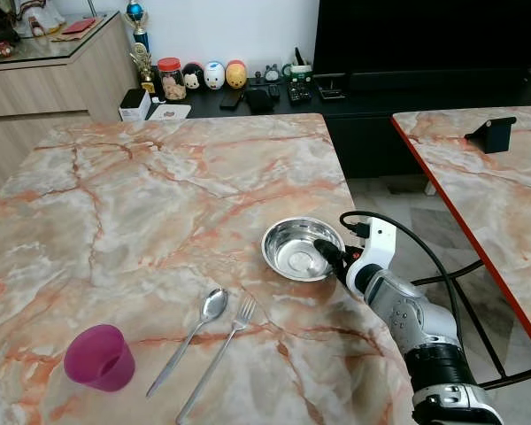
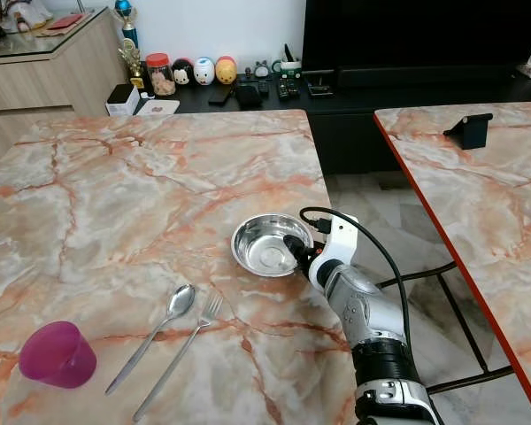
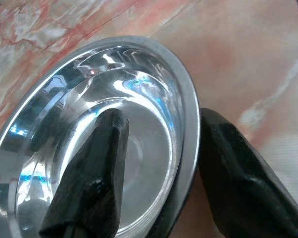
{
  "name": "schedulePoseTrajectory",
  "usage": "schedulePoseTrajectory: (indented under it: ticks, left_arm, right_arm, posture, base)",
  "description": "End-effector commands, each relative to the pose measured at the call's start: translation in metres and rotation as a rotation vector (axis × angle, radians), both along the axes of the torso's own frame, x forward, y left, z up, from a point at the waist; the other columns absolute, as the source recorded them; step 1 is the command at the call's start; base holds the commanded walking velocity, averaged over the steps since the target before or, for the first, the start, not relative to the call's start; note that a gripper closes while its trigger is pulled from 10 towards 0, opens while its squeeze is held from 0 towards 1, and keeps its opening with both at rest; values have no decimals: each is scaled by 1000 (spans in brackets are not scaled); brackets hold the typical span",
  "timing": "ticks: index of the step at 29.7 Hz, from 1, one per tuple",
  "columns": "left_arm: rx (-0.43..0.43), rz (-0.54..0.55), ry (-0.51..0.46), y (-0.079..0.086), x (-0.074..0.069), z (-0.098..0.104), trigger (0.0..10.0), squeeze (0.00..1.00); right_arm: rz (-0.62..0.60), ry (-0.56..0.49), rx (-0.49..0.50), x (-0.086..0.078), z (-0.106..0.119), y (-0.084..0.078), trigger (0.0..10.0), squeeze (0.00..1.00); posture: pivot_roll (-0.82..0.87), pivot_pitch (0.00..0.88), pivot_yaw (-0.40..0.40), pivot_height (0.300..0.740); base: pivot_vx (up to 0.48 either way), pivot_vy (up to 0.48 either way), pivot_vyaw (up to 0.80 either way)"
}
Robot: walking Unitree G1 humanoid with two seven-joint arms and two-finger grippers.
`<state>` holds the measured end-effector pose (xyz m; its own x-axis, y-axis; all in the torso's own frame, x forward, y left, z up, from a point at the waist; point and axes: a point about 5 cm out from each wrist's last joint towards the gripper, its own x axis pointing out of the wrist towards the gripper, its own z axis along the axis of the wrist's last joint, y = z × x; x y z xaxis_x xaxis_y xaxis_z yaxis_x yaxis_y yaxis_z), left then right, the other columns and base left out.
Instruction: Setting the table
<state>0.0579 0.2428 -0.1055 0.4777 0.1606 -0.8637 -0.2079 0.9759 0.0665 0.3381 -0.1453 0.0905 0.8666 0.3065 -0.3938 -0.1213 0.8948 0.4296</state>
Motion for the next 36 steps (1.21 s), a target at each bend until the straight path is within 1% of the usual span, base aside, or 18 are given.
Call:
schedulePoseTrajectory:
  ticks: [1,15,21,22,24,27,31,36]
  left_arm:
    - [9,-13,27,4,-5,0,10000,0]
    - [8,-33,32,3,-5,0,10000,0]
    - [8,-30,36,4,-6,0,10000,0]
    - [1,-3,35,4,-7,-1,10000,0]
    - [0,2,35,4,-7,-1,10000,0]
    - [-2,32,35,4,-9,-1,10000,0]
    - [-3,39,38,4,-10,-1,10000,0]
    - [-4,31,44,4,-11,-2,10000,0]
  right_arm:
    - [15,-9,5,3,3,5,0,0]
    - [19,-12,9,3,3,9,0,0]
    - [5,-40,23,4,5,9,0,0]
    - [-3,-61,33,4,8,9,0,0]
    - [-13,-86,40,5,10,9,0,0]
    - [-41,-160,74,6,18,6,0,0]
    - [-53,-204,102,5,23,4,0,0]
    - [-69,-237,134,2,24,5,0,0]
  posture:
    - [-95,0,41,740]
    - [-95,0,41,740]
    - [-96,0,42,740]
    - [-97,0,43,740]
    - [-97,0,43,740]
    - [-99,0,43,740]
    - [-103,0,43,740]
    - [-103,0,45,740]
  base:
    - [0,0,0]
    - [0,0,0]
    - [0,0,0]
    - [0,0,0]
    - [0,0,0]
    - [0,0,0]
    - [0,0,0]
    - [0,0,0]
